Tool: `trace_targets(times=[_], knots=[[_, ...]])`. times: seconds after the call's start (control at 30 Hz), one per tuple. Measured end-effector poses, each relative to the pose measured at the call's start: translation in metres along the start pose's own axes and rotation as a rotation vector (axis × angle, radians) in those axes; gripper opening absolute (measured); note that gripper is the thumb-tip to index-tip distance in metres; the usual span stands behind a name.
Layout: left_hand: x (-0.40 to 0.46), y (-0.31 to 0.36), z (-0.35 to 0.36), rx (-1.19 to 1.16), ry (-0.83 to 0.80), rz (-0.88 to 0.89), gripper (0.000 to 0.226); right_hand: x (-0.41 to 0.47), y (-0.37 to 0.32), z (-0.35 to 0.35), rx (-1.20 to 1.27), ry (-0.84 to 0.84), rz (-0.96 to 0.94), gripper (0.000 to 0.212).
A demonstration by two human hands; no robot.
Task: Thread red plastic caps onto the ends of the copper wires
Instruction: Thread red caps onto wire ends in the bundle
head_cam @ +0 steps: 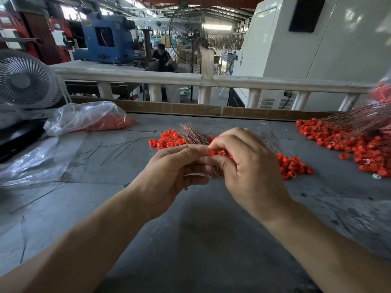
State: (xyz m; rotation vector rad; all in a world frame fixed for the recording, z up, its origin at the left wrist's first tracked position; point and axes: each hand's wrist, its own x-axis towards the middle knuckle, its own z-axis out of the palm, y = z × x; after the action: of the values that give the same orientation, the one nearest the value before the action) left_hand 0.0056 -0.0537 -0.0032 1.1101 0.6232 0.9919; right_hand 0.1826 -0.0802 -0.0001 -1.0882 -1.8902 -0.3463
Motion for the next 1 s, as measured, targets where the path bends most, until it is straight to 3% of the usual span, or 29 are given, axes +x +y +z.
trace_targets(times=[0.27, 0.77, 0.9, 1.0], knots=[[0.0012, -0.0037, -0.0007, 0.088, -0.014, -0.001, 0.02, 0.0015, 0.0023, -0.0029, -0.003, 0.074, -0.024, 0.009], [0.0009, 0.0013, 0.0047, 0.073, 0.061, -0.056, 0.059, -0.001, -0.0059, -0.0009, -0.031, -0.044, -0.111, 0.012], [0.0012, 0.0035, 0.0029, 0.048, 0.099, -0.018, 0.054, -0.0024, -0.0058, 0.0025, 0.04, -0.107, -0.07, 0.017], [0.0013, 0.0037, 0.0018, 0.046, 0.114, 0.022, 0.033, -0.0036, -0.0042, 0.0052, 0.075, -0.14, -0.044, 0.017]])
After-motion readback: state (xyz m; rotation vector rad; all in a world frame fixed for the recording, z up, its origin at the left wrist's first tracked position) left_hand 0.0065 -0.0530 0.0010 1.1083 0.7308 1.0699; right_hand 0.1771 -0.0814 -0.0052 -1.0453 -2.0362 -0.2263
